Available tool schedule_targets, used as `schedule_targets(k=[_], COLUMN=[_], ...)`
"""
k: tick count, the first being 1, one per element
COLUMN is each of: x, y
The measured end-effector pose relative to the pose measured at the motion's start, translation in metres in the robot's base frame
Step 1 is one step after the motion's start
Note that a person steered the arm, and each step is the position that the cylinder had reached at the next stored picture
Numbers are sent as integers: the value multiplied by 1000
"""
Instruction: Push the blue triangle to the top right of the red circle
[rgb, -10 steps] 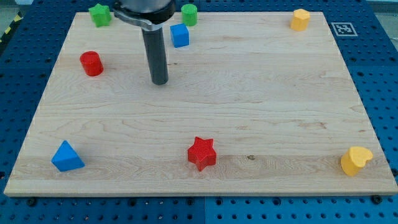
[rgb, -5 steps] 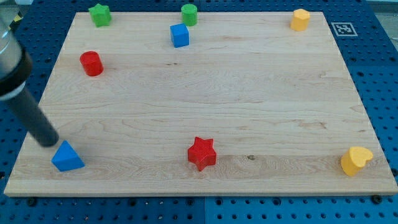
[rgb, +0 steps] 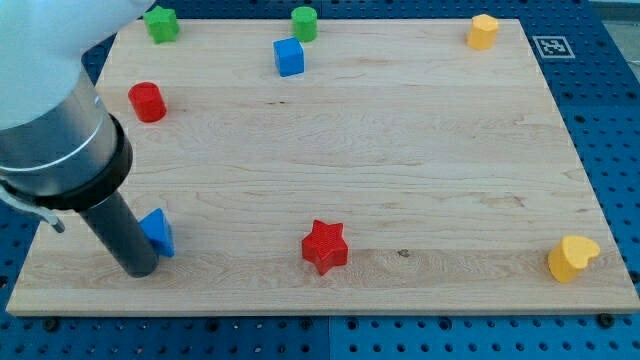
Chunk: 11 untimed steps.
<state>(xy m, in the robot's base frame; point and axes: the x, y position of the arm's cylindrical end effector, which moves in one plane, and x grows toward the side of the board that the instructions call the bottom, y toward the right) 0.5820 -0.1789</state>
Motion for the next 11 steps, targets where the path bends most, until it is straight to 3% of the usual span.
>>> schedule_targets(k=[3, 6, 8, 9, 11], x=[-29, -104, -72, -74, -98], y=[6, 64, 77, 37, 39])
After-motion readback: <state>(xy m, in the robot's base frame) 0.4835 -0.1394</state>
